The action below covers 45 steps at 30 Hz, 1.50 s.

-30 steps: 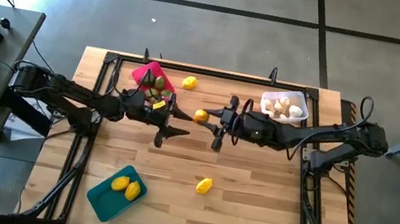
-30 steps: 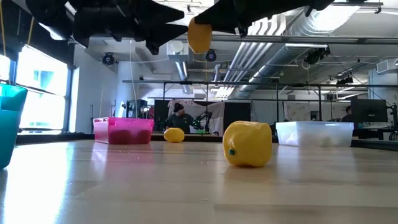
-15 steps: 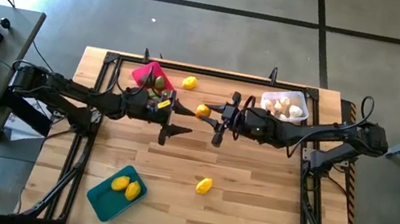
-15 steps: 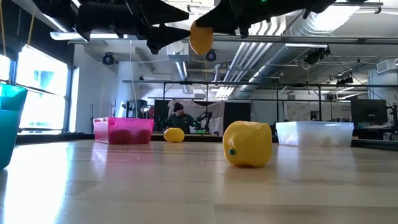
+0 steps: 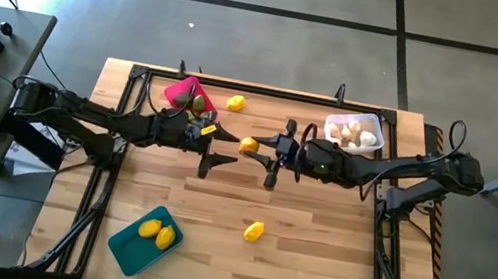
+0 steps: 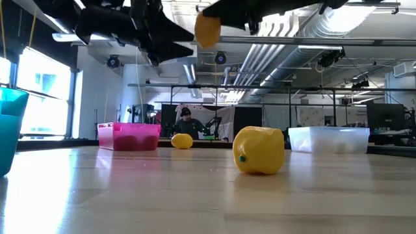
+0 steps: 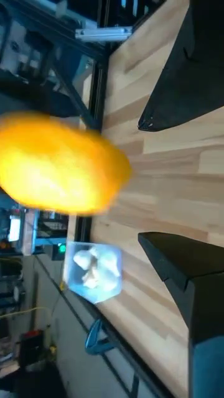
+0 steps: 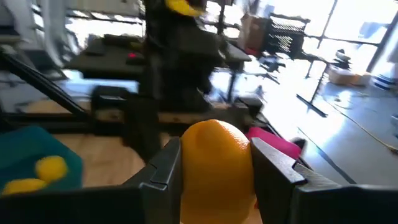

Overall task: Sort produce into baskets
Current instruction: Put the yellow lemon in the blue bin

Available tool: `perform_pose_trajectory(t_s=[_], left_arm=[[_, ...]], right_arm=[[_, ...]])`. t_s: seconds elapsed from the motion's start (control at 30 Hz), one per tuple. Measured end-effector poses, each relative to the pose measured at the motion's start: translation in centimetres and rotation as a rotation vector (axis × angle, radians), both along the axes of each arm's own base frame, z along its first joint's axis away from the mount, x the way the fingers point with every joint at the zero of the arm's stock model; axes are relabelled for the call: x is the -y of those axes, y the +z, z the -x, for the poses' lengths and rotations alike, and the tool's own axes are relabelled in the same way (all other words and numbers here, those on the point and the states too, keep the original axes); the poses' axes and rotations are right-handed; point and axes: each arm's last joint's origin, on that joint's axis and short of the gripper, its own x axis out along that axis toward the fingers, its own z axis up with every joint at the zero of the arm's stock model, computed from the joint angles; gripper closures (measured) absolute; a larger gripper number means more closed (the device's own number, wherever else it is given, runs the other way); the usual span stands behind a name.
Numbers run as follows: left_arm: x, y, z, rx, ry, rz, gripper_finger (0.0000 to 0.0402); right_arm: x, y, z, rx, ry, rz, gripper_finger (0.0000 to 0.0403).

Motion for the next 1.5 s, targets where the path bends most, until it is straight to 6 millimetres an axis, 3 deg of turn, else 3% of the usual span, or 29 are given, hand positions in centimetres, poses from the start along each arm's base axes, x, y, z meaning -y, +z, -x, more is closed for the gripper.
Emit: perform_pose_trajectory(t_s=[0.17,0.6,0.8,1.0,1.23,1.5], left_arm=[[0.2,0.6,-0.5,0.104,-0.072,0.020,0.0135],[0.1,1.0,-3.2,0.105,-0.140,-0.017,0.0137],[0.2,1.0,-3.2,0.105,-0.186,-0.026,0.0183],[0.2,1.0,-3.2,0.104,-0.188,-0.050,0.0250],[-0.2,0.7,-2.9,0.056,-0.217,-0.049,0.0250],[-0.4,0.6,-1.0,-0.110,-0.250,-0.030,0.0250]], right_arm=[[0.0,0.1,-0.1,0.019,0.044,-0.008,0.0280],[0.0,0.3,-0.2,0.044,0.084,-0.012,0.0280],[-0.1,0.3,-0.2,0.041,0.089,-0.013,0.0280],[-0.1,0.2,-0.1,0.041,0.087,-0.012,0.0211],[0.1,0.1,-0.1,0.030,0.045,-0.008,0.0151],[0.3,2.0,0.4,0.010,-0.010,0.037,0.0125]])
